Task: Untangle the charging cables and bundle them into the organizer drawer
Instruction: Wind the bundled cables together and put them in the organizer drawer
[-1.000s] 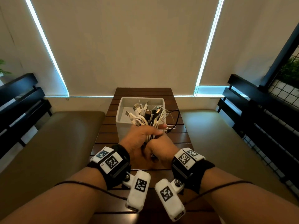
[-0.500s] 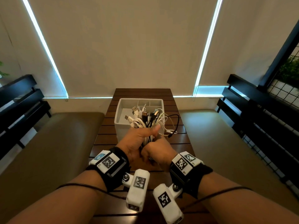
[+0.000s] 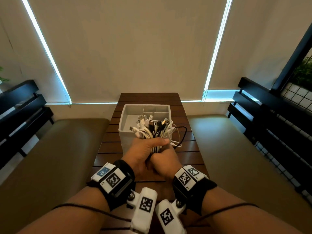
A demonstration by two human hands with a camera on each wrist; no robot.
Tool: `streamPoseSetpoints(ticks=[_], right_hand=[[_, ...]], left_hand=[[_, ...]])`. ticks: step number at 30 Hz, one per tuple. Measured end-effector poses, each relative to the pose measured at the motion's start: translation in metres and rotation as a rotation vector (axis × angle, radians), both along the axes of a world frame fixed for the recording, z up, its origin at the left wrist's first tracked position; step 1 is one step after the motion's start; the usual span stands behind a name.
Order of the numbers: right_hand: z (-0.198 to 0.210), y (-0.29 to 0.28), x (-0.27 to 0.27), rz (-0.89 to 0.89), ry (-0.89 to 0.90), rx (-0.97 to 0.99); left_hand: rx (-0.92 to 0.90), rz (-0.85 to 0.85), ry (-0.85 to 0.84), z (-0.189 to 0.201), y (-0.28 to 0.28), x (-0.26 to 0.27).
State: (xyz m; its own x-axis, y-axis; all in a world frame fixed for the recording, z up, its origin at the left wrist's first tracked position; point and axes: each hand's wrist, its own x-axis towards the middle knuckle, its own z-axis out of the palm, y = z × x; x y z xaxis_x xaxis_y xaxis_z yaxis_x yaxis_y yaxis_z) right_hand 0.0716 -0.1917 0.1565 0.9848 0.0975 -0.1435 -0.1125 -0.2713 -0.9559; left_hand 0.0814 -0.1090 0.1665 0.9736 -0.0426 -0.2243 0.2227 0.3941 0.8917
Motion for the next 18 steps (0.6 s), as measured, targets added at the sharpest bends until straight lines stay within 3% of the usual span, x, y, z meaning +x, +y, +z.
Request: streamPoseSetpoints(ticks=[4, 7, 9, 11, 13, 18], right_hand=[[0.002, -0.001, -0.001, 0.139, -0.080, -0.192], [0.000, -0.001, 0.002, 0.173, -0.106, -0.172], [-0.001, -0.005, 0.005, 0.355, -0.062, -0.219], [0.003, -0.012, 0.008, 0.555, -0.014, -0.398], [0.018, -0.022, 0.008, 0.639, -0.043, -0.588], [0.062, -0.046, 0.013, 0.288, -0.376, -0.541]], left_hand=[[0.020, 0.094, 0.002, -0.002, -0.003, -0.003], [0.063, 0.081, 0.016, -0.001, 0.008, 0.001], [0.091, 0.049, -0.015, 0.000, 0.017, 0.003], [0.111, 0.015, -0.053, 0.001, 0.023, 0.002], [0.098, -0.009, -0.078, 0.002, 0.029, 0.002], [0.126, -0.036, -0.085, 0.003, 0.049, 0.006]])
